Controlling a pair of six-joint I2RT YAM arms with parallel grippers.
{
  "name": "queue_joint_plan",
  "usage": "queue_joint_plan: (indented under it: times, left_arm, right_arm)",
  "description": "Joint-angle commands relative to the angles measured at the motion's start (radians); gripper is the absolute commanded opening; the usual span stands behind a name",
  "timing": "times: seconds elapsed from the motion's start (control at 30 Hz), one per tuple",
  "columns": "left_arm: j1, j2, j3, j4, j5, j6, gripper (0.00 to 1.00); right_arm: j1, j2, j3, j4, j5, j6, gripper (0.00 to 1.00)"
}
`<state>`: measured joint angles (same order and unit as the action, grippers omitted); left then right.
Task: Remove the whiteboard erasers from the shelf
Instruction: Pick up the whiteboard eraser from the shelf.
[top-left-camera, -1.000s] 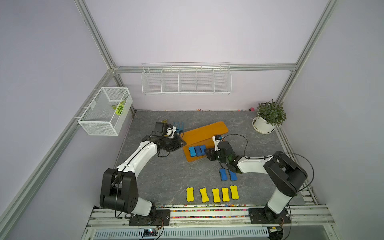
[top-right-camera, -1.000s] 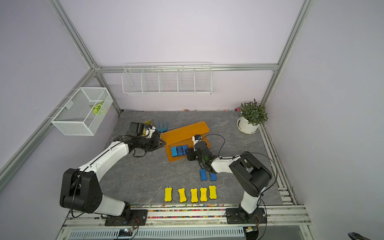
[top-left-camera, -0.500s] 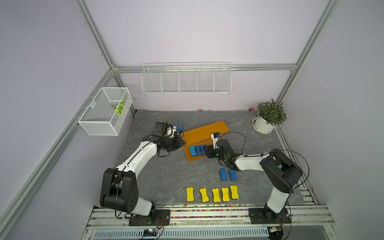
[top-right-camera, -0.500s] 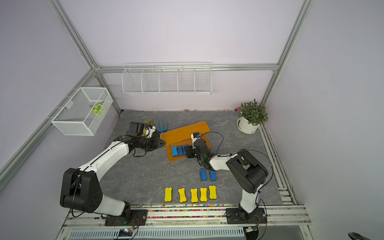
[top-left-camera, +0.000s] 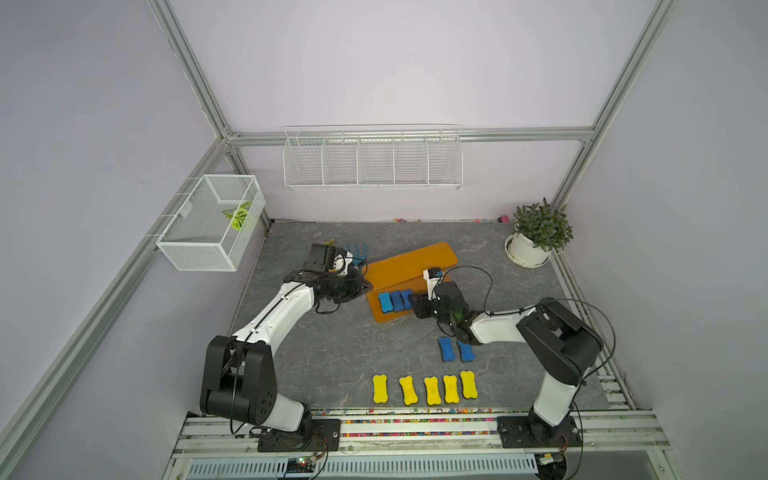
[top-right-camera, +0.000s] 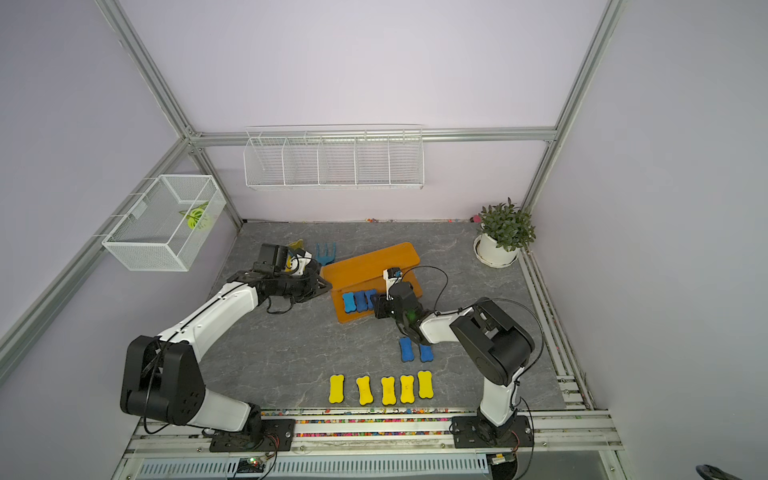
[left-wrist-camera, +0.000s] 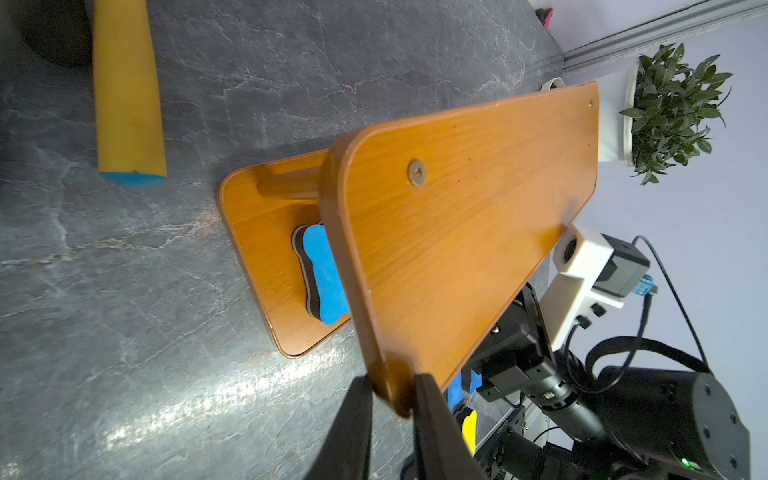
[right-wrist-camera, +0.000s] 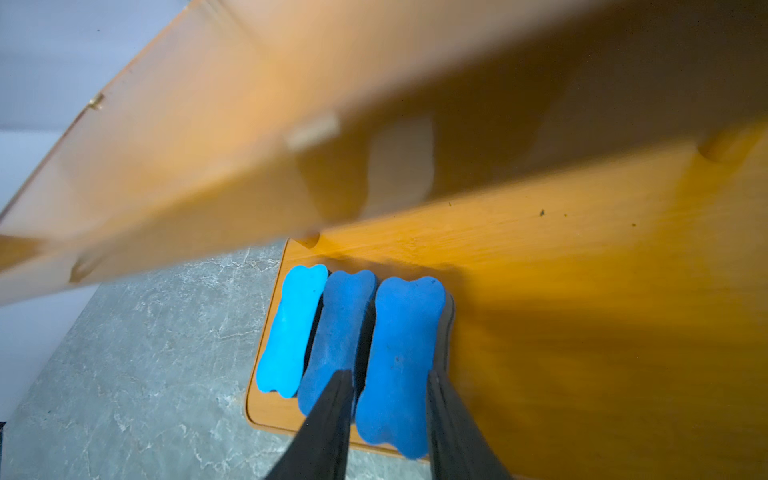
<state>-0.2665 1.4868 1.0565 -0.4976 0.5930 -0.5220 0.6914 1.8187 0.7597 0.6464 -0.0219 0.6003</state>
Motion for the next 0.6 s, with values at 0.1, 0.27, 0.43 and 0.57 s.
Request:
queue_joint_plan:
  times: [0.1, 0.27, 0.43, 0.57]
  left_arm:
    - [-0.003, 0.02, 0.006, -0.029, -0.022, 0.018, 0.22]
    - [-0.003, 0.021, 0.007, -0.03, -0.022, 0.02, 0.22]
    - [-0.003, 0.018, 0.007, -0.032, -0.022, 0.022, 0.22]
    - [-0.005, 0.017, 0.007, -0.033, -0.023, 0.023, 0.22]
  right_arm:
    - [0.005, 0.004, -0.061, 0.048, 0.036, 0.041, 0.34]
    - [0.011, 0.008, -0.081, 0.078, 0.066, 0.056, 0.32]
    - [0.011, 0.031, -0.07, 0.102, 0.059, 0.07, 0.32]
    - [0.011, 0.048, -0.053, 0.109, 0.047, 0.081, 0.32]
